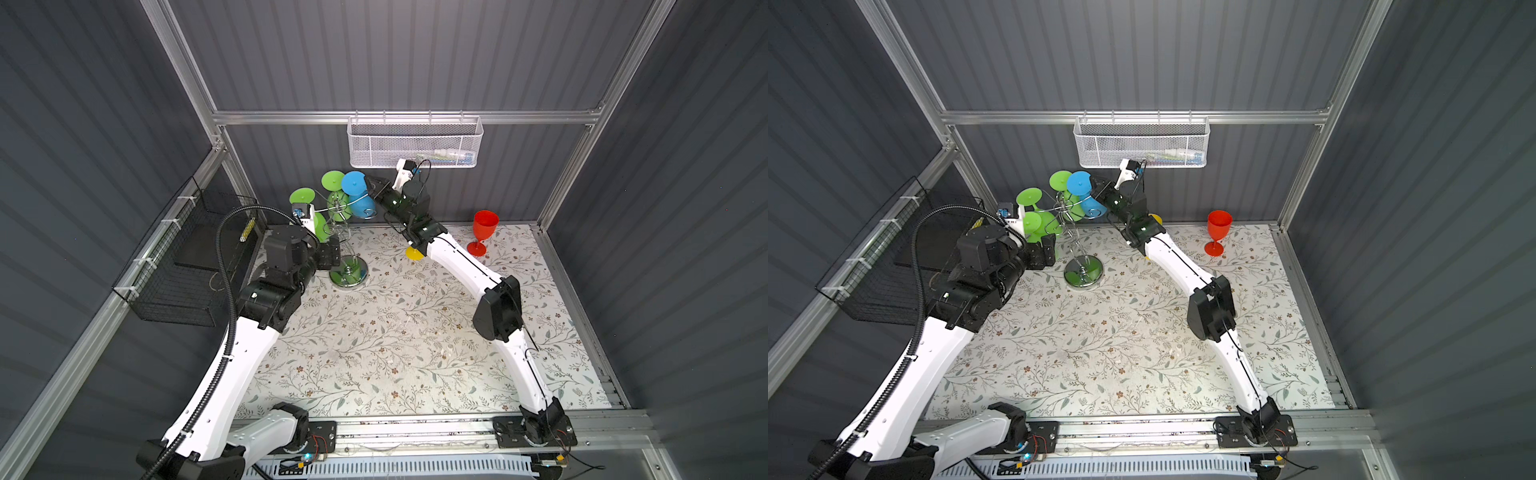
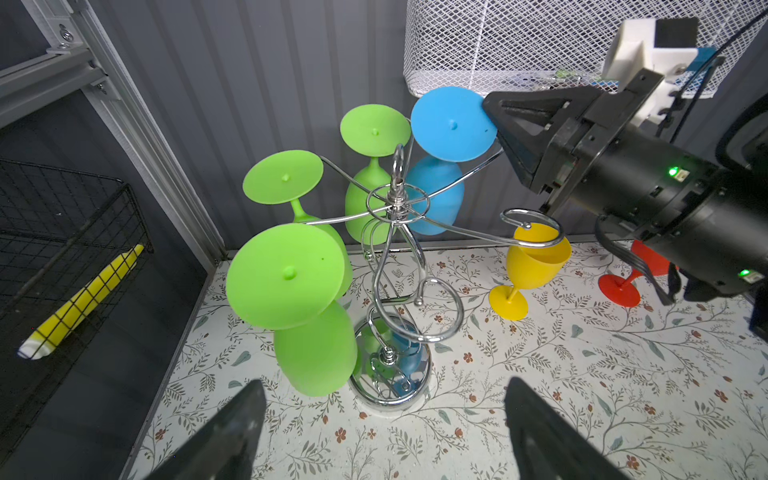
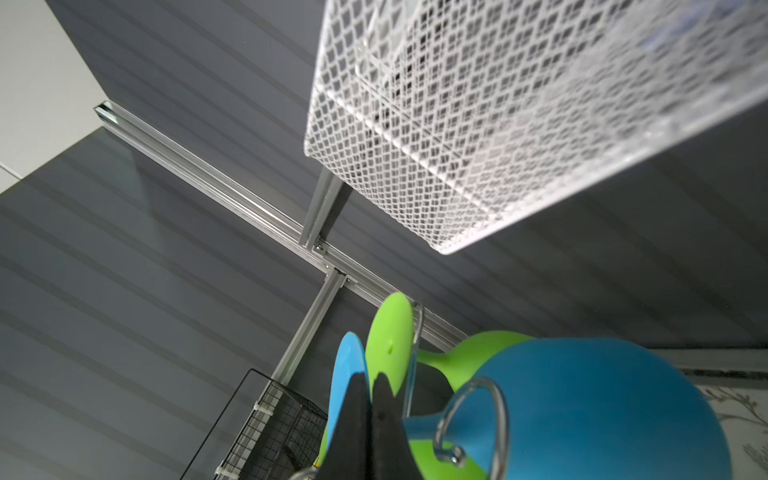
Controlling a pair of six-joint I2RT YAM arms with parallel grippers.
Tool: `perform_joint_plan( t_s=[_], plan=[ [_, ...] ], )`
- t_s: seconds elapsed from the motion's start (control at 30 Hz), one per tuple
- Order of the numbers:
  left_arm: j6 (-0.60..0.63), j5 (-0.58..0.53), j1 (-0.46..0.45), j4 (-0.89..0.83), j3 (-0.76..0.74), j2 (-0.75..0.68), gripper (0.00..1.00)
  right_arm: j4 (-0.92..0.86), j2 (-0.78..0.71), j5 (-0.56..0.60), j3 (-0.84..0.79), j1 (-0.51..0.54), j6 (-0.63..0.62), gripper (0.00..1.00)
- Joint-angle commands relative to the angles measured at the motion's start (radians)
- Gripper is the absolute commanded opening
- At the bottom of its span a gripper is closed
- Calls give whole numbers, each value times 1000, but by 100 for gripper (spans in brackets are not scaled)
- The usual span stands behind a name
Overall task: Take the wine glass off the wine glass rack
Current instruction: 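Raise the blue glass up and away from the rack with the right gripper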
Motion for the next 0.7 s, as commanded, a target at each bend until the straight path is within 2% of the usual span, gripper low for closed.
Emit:
perform_joint_plan(
  t_s=[0.0, 0.23, 0.67],
  plan=[
    [-5, 11, 7, 21, -8, 10, 90, 98, -10, 16, 9, -10, -39, 0],
    [-3, 12, 7, 21, -9, 20, 90, 162, -78, 24, -90, -29, -75, 0],
    [-5, 13, 7, 22, -8, 29, 90, 183, -144, 16, -152, -67, -110, 0]
  ],
)
